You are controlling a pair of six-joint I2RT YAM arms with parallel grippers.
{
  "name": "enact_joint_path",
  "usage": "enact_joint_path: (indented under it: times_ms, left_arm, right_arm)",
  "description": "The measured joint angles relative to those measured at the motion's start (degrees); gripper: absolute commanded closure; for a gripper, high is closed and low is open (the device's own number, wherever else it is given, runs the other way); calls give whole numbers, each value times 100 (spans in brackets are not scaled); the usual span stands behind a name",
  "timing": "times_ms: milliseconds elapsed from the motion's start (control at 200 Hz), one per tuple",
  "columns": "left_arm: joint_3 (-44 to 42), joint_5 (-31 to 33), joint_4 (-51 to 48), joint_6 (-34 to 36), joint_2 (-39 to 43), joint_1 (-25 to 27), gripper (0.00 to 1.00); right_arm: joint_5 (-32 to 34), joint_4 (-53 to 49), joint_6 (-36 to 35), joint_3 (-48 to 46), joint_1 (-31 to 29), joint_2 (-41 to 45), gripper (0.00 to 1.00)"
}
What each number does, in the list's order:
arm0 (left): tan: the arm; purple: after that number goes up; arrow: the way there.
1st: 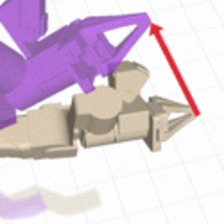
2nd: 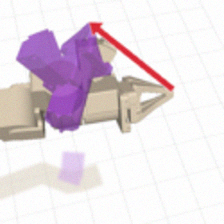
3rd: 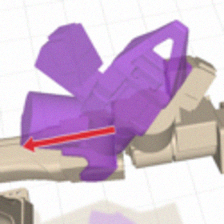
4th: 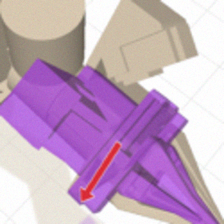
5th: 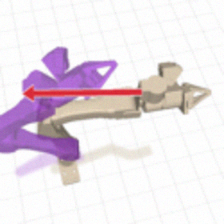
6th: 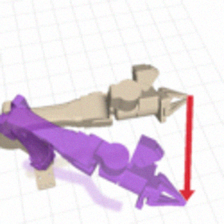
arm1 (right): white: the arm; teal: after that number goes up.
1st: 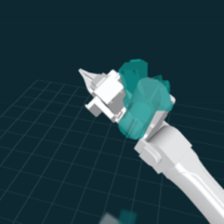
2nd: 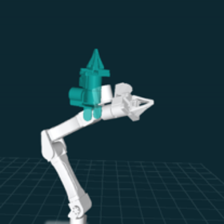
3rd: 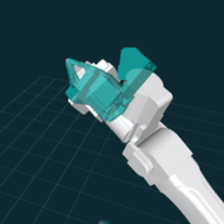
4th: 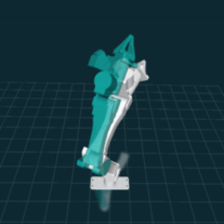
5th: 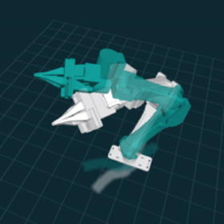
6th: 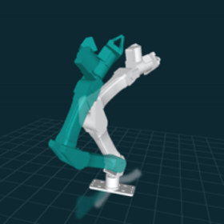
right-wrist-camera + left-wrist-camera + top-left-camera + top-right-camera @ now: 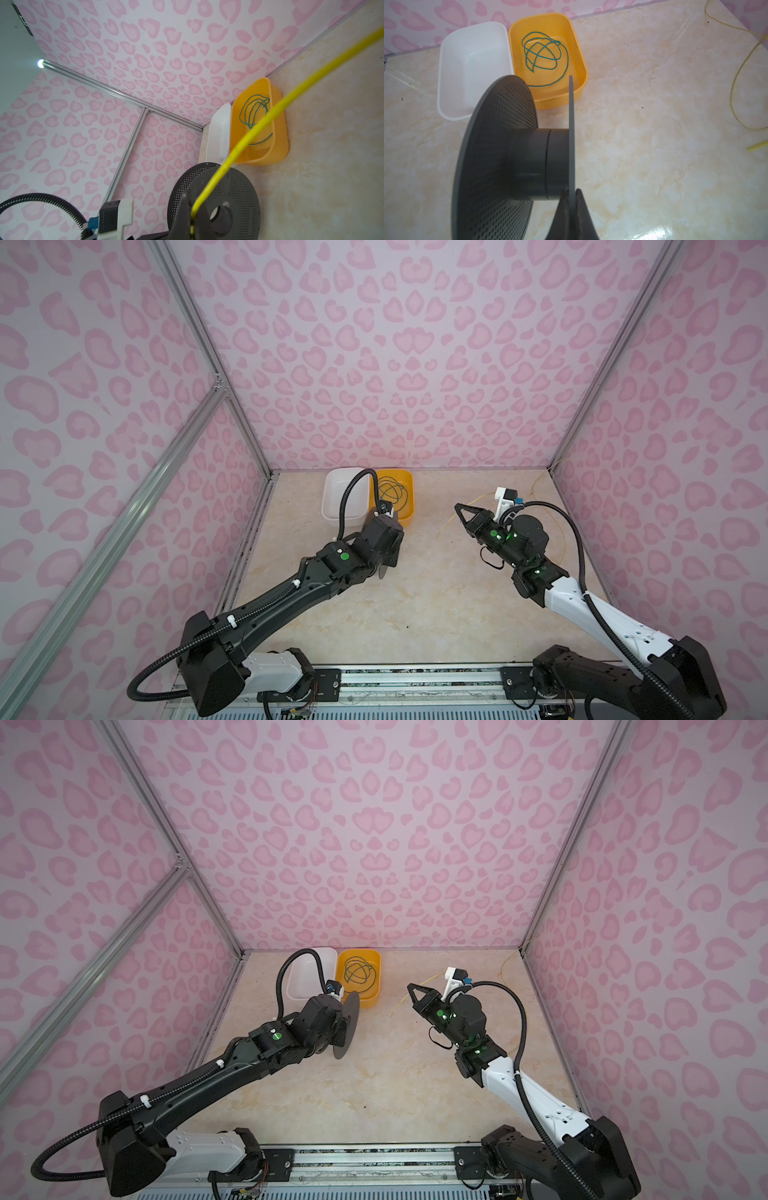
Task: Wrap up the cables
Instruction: 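Grasp the grey spool flange with the left gripper and tip it upright, then hold the upright spool with the left gripper while the right holds the cable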
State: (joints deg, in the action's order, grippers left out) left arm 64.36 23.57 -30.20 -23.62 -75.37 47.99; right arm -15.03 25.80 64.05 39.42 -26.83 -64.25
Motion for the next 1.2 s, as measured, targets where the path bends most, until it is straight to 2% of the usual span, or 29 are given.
enact_joint_path:
  times_ms: [810,1200]
  left_arm:
    - [-120,-7,140,-111,-273,61,96]
    - [-118,-109,157,-407,-278,61,96]
  right_arm:
    - [2,-63,-17,15,4,-92,100]
    - [0,-35,-11,-42,4,-116,100]
